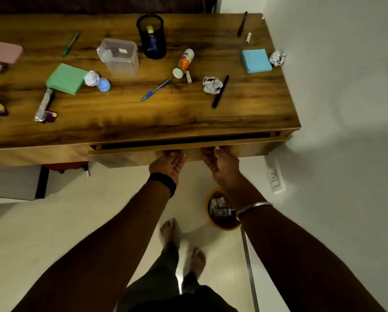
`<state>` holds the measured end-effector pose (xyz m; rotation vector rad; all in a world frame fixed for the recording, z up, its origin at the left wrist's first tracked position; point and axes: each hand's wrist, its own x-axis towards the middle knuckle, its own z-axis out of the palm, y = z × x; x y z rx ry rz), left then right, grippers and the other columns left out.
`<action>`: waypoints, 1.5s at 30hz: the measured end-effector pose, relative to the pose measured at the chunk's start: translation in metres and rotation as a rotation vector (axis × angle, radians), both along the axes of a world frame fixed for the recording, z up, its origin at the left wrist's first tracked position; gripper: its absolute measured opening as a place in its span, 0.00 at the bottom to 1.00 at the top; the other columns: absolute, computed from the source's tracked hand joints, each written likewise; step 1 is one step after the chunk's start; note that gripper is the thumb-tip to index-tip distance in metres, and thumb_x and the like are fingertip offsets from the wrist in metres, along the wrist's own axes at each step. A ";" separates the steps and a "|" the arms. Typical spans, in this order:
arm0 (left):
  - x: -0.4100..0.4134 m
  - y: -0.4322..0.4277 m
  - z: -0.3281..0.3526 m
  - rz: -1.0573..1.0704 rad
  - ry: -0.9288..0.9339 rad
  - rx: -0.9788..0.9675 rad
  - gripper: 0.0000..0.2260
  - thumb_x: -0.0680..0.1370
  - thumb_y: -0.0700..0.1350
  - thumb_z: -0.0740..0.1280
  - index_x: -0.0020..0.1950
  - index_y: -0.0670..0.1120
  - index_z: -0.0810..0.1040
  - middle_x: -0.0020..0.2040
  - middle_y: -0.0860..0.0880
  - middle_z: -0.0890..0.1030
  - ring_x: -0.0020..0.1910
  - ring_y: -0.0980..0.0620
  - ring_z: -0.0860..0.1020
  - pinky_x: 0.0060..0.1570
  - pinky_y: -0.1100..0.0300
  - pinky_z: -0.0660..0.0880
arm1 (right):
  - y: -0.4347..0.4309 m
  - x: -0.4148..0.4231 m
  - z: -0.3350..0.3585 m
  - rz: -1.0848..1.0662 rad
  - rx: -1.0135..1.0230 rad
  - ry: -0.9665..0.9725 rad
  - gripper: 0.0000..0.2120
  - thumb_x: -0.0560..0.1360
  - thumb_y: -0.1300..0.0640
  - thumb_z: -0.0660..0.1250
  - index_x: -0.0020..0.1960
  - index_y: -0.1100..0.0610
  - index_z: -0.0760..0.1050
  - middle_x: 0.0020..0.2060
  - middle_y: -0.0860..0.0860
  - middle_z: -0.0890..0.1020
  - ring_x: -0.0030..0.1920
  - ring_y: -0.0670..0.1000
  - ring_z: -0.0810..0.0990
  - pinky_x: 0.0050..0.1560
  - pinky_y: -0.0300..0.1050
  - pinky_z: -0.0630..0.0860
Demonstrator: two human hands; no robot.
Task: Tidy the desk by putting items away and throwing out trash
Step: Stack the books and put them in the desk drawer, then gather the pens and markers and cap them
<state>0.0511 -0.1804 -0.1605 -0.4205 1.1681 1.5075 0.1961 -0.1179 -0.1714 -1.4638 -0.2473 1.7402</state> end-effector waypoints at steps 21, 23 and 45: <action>-0.001 0.028 0.036 -0.167 0.235 -0.075 0.05 0.80 0.33 0.62 0.52 0.35 0.77 0.45 0.37 0.83 0.39 0.44 0.83 0.35 0.55 0.82 | 0.014 -0.008 0.037 0.153 0.045 -0.033 0.02 0.83 0.62 0.65 0.53 0.58 0.77 0.39 0.57 0.82 0.38 0.55 0.83 0.49 0.54 0.84; 0.000 0.024 0.055 -0.149 0.307 -0.041 0.04 0.80 0.33 0.64 0.52 0.36 0.77 0.42 0.37 0.83 0.35 0.44 0.83 0.32 0.55 0.81 | 0.012 -0.007 0.052 0.184 0.072 -0.043 0.03 0.83 0.61 0.66 0.51 0.58 0.77 0.38 0.57 0.82 0.36 0.54 0.84 0.43 0.50 0.84; -0.110 0.142 0.109 -0.738 1.471 -0.087 0.05 0.77 0.42 0.68 0.49 0.50 0.81 0.53 0.47 0.84 0.54 0.45 0.80 0.56 0.54 0.77 | 0.146 -0.040 0.096 0.478 0.461 -1.109 0.09 0.70 0.52 0.79 0.48 0.55 0.86 0.45 0.52 0.88 0.46 0.54 0.86 0.48 0.50 0.83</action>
